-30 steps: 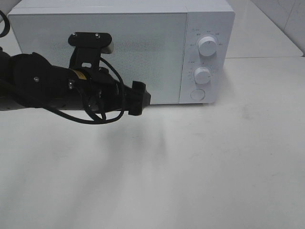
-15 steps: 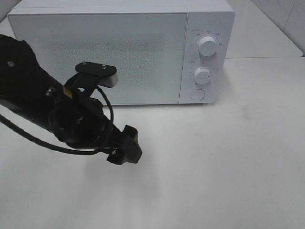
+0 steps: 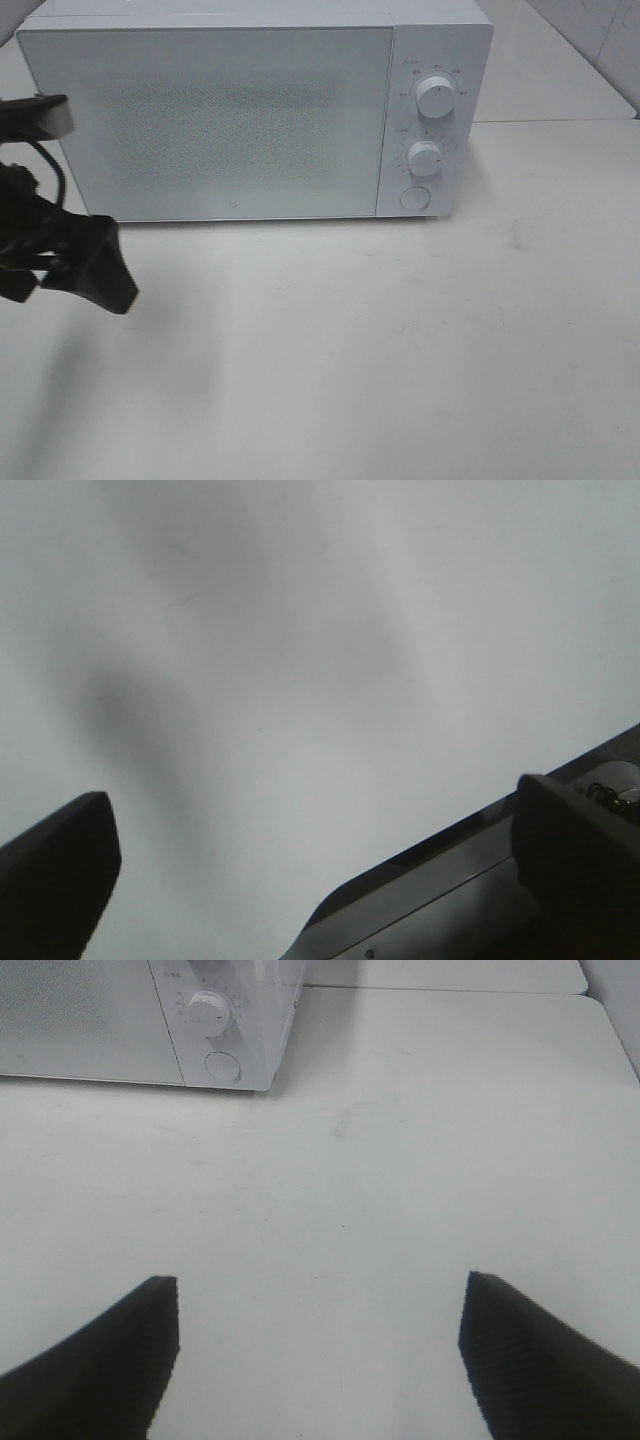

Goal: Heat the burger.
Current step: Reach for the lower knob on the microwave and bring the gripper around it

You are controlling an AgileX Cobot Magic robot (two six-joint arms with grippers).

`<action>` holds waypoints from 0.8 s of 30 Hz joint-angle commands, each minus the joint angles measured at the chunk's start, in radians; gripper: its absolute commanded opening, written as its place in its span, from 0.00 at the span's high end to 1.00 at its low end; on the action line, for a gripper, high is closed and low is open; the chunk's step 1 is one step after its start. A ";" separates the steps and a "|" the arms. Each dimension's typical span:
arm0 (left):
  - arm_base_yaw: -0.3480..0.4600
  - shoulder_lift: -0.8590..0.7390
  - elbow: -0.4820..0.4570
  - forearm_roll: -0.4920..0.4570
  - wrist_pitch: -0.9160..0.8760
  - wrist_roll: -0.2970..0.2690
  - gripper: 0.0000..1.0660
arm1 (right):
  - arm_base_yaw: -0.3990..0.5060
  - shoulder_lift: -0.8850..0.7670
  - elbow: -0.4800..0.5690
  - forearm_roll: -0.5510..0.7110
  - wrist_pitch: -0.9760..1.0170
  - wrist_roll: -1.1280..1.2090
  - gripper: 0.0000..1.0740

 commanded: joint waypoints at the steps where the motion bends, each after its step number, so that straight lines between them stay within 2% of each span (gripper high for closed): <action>1: 0.125 -0.083 -0.002 0.051 0.091 -0.007 0.06 | -0.008 -0.029 0.001 0.003 -0.013 0.001 0.29; 2: 0.178 -0.120 -0.002 0.070 0.127 -0.007 0.06 | -0.008 -0.029 0.001 0.003 -0.013 0.001 0.29; 6: 0.229 -0.159 -0.002 0.085 0.158 -0.007 0.06 | -0.008 -0.029 0.001 0.003 -0.013 0.001 0.29; 8: 0.339 -0.250 0.001 0.103 0.203 -0.015 0.06 | -0.008 -0.029 0.001 0.003 -0.013 0.001 0.29; 11: 0.365 -0.274 0.001 0.104 0.212 -0.024 0.06 | -0.008 -0.029 0.001 0.003 -0.013 0.001 0.29; 12: 0.399 -0.322 0.001 0.103 0.224 -0.027 0.06 | -0.008 -0.029 0.001 0.003 -0.013 0.001 0.29; 17: 0.421 -0.432 0.003 0.136 0.244 -0.035 0.06 | -0.008 -0.029 0.001 0.003 -0.013 0.001 0.29; 18: 0.421 -0.483 0.013 0.162 0.253 -0.060 0.06 | -0.008 -0.029 0.001 0.003 -0.013 0.001 0.29; 20: 0.421 -0.511 0.020 0.178 0.256 -0.069 0.06 | -0.008 -0.029 0.001 0.003 -0.013 0.001 0.29; 22: 0.421 -0.589 0.059 0.235 0.260 -0.101 0.06 | -0.008 -0.029 0.001 0.003 -0.013 0.001 0.29; 23: 0.421 -0.589 0.059 0.235 0.260 -0.101 0.06 | -0.008 -0.029 0.001 0.003 -0.013 0.001 0.29; 24: 0.421 -0.653 0.090 0.254 0.256 -0.103 0.06 | -0.008 -0.029 0.001 0.003 -0.013 0.001 0.29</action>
